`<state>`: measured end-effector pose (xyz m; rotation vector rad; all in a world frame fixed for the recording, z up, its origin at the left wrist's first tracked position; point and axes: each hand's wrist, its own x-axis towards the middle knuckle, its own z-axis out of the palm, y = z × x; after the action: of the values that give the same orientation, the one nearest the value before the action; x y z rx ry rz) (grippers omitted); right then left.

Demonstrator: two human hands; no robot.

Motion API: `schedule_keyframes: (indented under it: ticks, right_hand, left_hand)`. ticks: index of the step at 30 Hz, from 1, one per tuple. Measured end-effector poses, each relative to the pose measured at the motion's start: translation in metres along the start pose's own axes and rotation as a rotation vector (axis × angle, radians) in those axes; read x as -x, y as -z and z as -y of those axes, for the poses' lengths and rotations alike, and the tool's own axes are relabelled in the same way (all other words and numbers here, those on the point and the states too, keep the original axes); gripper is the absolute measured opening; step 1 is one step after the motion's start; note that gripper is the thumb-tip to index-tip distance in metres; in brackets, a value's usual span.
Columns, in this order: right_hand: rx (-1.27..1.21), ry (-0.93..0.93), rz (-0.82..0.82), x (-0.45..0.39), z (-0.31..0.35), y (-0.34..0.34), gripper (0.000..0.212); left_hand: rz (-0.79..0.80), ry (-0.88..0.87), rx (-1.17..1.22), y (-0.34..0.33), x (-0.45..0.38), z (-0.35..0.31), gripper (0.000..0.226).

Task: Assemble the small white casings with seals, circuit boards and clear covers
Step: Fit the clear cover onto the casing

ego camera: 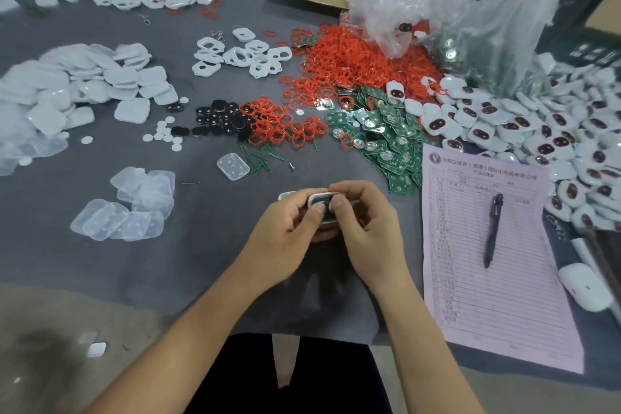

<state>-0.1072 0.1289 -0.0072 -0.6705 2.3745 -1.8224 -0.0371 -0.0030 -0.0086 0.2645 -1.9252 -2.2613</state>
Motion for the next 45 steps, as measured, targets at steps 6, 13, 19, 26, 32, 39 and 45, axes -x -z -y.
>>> schedule_keyframes:
  ticks: [6,13,19,26,32,39,45]
  right_hand:
    - [-0.007,0.014,-0.044,-0.003,0.004,-0.016,0.014]
    - [0.236,0.097,-0.165,-0.001,0.007,-0.035,0.02]
    - [0.538,0.102,-0.077,-0.002,0.002,-0.034,0.02]
    - [0.64,0.143,0.036,-0.002,0.004,-0.036,0.016]
    - [0.317,0.035,-0.035,0.001,-0.001,-0.031,0.022]
    - [0.257,-0.009,-0.043,0.001,0.0,-0.032,0.016]
    - [0.257,0.012,-0.051,0.003,-0.001,-0.033,0.008]
  left_hand:
    - [-0.063,0.003,-0.029,0.011,0.001,-0.001,0.024]
    - [-0.135,-0.076,-0.047,0.045,-0.002,-0.007,0.022]
    - [-0.205,-0.075,0.123,0.059,-0.01,-0.01,0.025]
    - [-0.231,-0.043,0.206,0.061,-0.011,-0.007,0.025]
    - [-0.177,-0.035,0.183,0.062,-0.011,-0.008,0.028]
    - [-0.209,-0.041,0.14,0.059,-0.008,-0.01,0.012]
    - [-0.153,-0.035,0.13,0.062,-0.007,-0.008,0.014]
